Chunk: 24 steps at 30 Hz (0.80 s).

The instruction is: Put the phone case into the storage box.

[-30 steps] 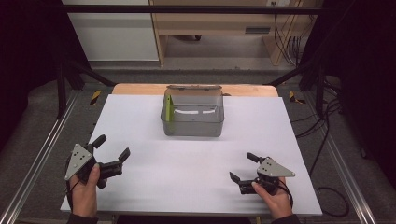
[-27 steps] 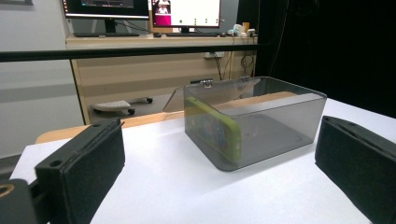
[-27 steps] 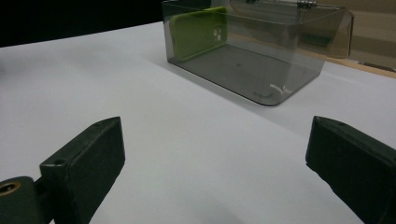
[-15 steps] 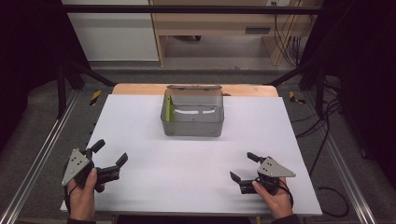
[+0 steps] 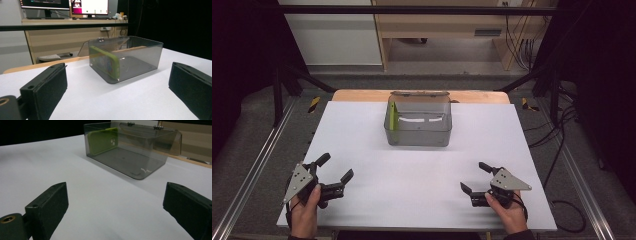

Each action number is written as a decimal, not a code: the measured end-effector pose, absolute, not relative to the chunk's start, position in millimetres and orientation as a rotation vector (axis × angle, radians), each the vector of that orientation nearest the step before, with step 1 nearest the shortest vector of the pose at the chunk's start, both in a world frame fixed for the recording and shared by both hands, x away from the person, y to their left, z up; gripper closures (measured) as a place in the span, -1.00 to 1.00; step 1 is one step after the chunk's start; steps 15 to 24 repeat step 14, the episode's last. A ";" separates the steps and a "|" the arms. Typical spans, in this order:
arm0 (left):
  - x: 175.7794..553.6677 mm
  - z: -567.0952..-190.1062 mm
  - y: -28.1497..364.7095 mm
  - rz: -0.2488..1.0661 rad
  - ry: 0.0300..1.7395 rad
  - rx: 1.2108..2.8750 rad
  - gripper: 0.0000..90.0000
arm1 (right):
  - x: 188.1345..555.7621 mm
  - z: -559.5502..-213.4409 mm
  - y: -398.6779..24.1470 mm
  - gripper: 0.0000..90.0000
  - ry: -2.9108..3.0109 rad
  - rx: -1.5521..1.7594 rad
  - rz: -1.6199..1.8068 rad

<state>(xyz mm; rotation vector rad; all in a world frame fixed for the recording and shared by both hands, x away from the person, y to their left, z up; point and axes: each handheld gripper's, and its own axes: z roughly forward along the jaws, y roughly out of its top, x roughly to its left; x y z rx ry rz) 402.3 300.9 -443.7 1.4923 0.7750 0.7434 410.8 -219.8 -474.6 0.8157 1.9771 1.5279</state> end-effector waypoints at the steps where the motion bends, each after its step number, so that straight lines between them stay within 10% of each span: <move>1: 402.2 -444.8 300.1 0.740 0.772 1.491 -0.96 | 411.1 -474.4 -220.7 -0.86 1.966 0.815 1.533; 24: 403.0 -456.3 291.9 0.737 0.775 1.536 -0.96 | 422.3 -478.5 -231.3 -0.88 1.823 0.907 1.410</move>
